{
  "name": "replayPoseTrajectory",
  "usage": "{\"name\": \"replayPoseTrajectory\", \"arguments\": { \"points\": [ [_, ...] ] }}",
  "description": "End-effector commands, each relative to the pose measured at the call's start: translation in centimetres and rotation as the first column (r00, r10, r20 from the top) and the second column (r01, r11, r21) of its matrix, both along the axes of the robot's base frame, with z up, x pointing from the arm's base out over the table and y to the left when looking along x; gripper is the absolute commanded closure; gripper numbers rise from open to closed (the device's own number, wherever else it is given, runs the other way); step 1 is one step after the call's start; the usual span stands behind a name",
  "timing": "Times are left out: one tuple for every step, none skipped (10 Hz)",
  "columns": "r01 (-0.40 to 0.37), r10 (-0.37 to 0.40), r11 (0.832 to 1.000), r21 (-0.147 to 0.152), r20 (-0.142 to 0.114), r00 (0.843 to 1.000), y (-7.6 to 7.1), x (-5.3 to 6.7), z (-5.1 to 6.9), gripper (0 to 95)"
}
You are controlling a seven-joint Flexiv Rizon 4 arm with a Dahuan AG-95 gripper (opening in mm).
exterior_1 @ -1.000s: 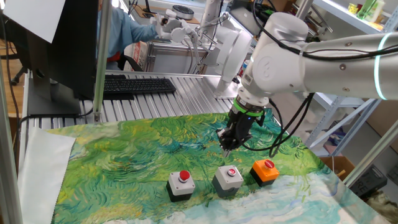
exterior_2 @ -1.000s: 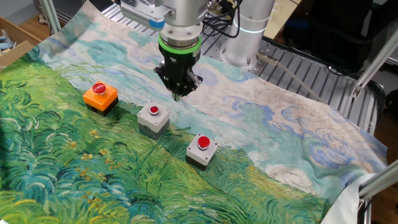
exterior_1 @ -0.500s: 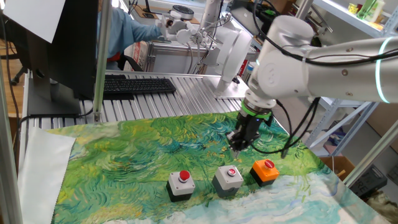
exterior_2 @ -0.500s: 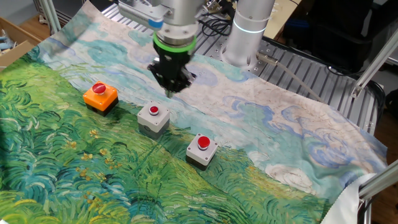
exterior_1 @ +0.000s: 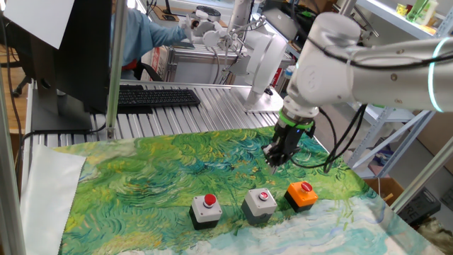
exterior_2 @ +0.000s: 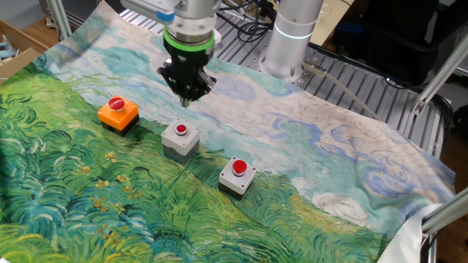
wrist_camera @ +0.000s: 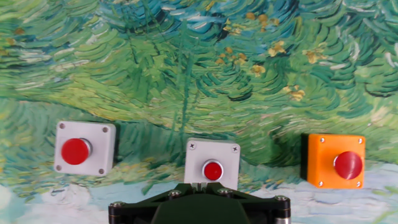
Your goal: Press three buttons from left to right in sequence
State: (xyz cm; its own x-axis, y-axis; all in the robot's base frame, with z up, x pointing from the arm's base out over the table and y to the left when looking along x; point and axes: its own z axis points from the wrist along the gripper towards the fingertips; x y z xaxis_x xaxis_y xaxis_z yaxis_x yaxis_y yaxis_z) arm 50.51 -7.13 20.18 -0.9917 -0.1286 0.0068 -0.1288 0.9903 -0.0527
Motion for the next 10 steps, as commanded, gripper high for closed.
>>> {"name": "replayPoseTrajectory", "arguments": {
  "points": [
    [0.000, 0.000, 1.000, -0.009, 0.000, 1.000, -0.4, 0.2, 0.4, 95.0],
    [0.000, 0.000, 1.000, -0.012, 0.000, 1.000, -0.6, 0.3, 0.6, 95.0],
    [-0.003, 0.003, 1.000, -0.015, 0.000, 1.000, -0.9, 0.5, 0.8, 95.0],
    [-0.005, 0.005, 1.000, -0.016, 0.000, 1.000, -1.0, 0.6, 0.9, 95.0],
    [-0.004, 0.004, 1.000, -0.017, 0.000, 1.000, -1.3, 0.8, 1.1, 95.0],
    [-0.004, 0.004, 1.000, -0.014, 0.000, 1.000, -1.5, 1.0, 1.3, 95.0],
    [-0.004, 0.004, 1.000, -0.007, 0.000, 1.000, -1.6, 1.1, 1.3, 95.0],
    [-0.028, 0.028, 1.000, 0.001, 0.002, 1.000, -1.6, 1.1, 1.3, 95.0],
    [-0.032, 0.032, 0.999, 0.003, 0.002, 1.000, -1.6, 1.1, 1.3, 95.0],
    [-0.032, 0.032, 0.999, 0.004, 0.004, 0.999, -1.6, 1.1, 1.3, 95.0]
  ]
}}
